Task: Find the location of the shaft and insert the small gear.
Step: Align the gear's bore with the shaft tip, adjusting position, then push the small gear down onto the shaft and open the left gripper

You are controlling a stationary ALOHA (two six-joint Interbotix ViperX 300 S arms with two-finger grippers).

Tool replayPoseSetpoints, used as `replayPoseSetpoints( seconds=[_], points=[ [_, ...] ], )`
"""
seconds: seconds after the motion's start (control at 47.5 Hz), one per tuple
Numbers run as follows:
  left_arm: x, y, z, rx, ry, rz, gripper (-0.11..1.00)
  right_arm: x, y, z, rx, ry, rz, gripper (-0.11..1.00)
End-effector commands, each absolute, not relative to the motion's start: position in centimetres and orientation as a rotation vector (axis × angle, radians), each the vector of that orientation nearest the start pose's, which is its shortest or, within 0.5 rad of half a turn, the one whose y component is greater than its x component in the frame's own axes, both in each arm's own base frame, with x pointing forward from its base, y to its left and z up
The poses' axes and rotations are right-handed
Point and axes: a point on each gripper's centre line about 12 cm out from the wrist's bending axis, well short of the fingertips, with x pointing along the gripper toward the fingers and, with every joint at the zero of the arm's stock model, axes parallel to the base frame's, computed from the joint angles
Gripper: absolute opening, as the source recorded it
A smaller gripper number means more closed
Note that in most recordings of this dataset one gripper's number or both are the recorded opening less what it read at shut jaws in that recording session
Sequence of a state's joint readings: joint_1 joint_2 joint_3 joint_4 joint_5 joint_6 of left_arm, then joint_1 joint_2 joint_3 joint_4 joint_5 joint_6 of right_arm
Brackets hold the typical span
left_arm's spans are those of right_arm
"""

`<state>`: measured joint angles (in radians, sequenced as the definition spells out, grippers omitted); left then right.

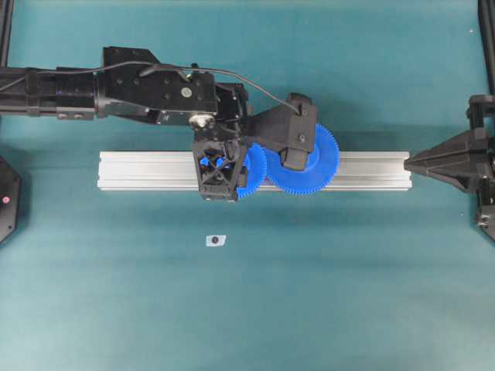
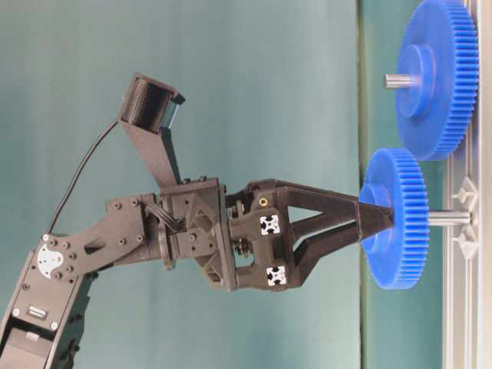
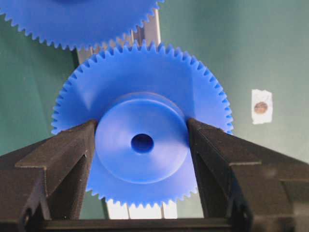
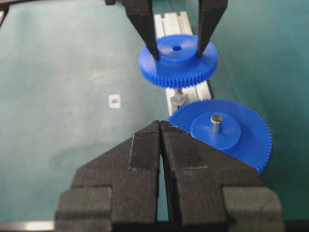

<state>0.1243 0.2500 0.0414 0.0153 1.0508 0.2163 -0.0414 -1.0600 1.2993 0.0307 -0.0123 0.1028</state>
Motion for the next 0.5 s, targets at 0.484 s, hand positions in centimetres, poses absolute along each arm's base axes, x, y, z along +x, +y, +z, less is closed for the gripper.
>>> replayPoseSetpoints(
  seconds=[0.484],
  points=[
    [44.6, 5.7, 22.3, 0.123, 1.293, -0.015, 0.65, 17.6, -0.8, 23.2, 0.150, 0.214, -0.059, 0.02]
  ],
)
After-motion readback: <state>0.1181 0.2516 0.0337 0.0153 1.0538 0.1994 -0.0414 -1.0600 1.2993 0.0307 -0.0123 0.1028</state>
